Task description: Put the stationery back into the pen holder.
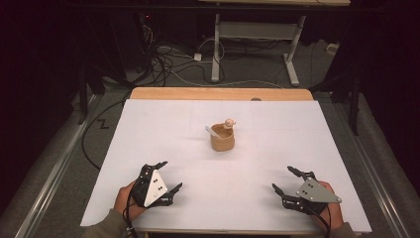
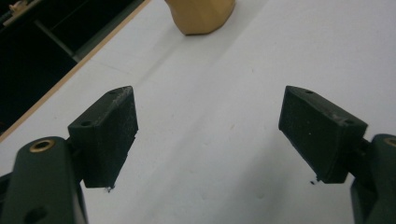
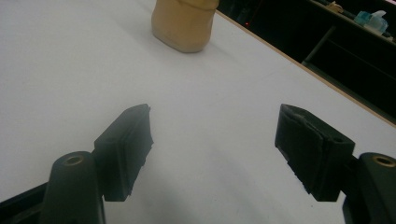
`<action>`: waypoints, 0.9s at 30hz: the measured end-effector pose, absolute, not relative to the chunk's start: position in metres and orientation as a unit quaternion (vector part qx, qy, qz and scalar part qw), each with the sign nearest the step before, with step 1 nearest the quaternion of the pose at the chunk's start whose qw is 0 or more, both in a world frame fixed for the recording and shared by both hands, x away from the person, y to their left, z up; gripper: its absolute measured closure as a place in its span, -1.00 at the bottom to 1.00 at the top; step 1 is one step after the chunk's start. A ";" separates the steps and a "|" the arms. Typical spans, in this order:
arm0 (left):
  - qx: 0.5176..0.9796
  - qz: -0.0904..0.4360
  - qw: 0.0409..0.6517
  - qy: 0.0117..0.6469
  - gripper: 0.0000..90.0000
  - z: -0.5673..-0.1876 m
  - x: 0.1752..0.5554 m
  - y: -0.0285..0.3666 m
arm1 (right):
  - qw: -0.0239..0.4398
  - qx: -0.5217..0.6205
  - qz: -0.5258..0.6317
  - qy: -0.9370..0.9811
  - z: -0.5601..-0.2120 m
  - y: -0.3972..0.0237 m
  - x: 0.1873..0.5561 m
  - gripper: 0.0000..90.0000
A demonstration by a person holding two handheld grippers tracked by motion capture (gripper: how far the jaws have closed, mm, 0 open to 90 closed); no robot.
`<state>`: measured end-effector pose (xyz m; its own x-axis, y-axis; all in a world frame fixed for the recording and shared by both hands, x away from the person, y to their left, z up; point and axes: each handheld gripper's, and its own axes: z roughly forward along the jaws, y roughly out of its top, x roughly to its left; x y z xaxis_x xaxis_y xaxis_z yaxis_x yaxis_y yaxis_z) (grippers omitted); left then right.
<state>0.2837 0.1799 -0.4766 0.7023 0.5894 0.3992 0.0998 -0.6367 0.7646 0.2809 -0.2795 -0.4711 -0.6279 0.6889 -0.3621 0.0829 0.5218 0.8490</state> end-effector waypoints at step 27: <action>0.851 0.294 0.367 0.232 -0.58 -0.488 0.277 0.197 | 0.355 0.243 0.420 0.799 -0.473 -0.281 0.281 -0.40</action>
<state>0.2770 0.1975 -0.4881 0.7196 0.6111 0.3296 0.1798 -0.6225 0.7617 0.2809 -0.2810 -0.4735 -0.6290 0.6874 -0.3631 0.0899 0.5283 0.8443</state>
